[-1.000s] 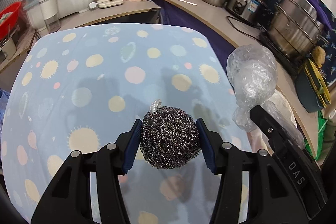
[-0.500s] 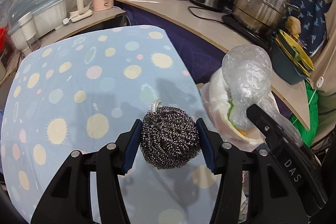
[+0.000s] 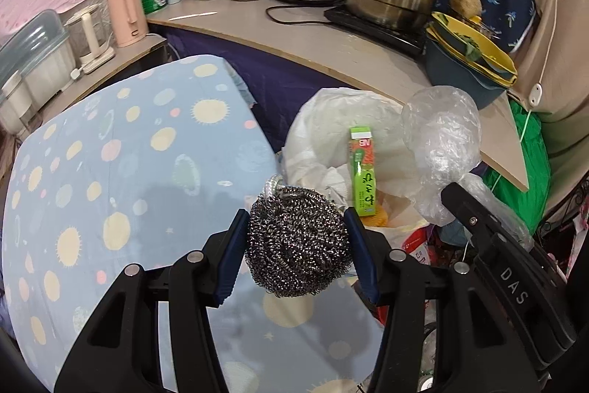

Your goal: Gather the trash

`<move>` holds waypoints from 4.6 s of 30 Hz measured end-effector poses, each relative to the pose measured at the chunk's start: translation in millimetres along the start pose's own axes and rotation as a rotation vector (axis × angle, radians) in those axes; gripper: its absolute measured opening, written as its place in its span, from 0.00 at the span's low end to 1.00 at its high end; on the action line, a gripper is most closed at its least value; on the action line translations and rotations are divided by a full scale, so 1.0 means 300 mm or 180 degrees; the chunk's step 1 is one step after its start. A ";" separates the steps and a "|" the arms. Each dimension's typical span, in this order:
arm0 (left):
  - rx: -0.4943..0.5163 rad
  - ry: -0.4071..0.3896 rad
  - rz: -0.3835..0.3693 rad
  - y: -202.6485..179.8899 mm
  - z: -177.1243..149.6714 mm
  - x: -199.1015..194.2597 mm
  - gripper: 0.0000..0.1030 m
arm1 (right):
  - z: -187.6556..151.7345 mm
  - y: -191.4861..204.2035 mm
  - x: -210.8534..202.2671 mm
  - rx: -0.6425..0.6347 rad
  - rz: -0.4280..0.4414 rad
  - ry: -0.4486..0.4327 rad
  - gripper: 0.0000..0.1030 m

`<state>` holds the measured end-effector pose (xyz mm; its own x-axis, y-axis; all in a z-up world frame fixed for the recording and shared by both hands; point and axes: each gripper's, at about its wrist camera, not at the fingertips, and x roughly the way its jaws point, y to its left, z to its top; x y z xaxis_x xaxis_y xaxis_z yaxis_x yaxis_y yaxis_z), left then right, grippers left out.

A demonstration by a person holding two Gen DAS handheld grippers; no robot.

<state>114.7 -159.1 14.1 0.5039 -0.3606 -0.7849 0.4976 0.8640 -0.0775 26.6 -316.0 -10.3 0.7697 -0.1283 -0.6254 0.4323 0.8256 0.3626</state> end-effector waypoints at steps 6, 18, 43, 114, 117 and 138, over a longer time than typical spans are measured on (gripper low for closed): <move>0.0120 -0.0017 -0.0029 -0.086 0.019 0.003 0.49 | 0.003 -0.082 -0.031 0.0116 -0.0060 -0.0053 0.21; 0.0249 0.0043 -0.0054 -0.195 0.051 0.069 0.49 | 0.024 -0.171 -0.002 0.0245 -0.0140 -0.0034 0.21; 0.0265 0.0204 -0.0062 -0.241 0.142 0.293 0.51 | 0.082 -0.218 0.222 0.0289 -0.0299 0.0218 0.25; -0.0057 -0.0036 0.0498 0.070 -0.038 0.068 0.89 | -0.015 0.028 -0.012 -0.0434 -0.0649 0.0018 0.94; -0.0053 -0.0042 0.0482 0.077 -0.053 0.056 0.89 | -0.032 0.040 -0.009 -0.0469 -0.0641 0.0052 0.94; -0.0054 0.0090 0.0407 0.079 -0.098 0.038 0.90 | -0.056 0.065 -0.023 -0.0525 -0.0703 0.0091 0.94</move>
<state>111.4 -132.3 -14.7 0.5423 -0.2374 -0.8060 0.4185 0.9081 0.0141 21.8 -289.7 -10.5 0.6506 -0.3016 -0.6970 0.5041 0.8579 0.0994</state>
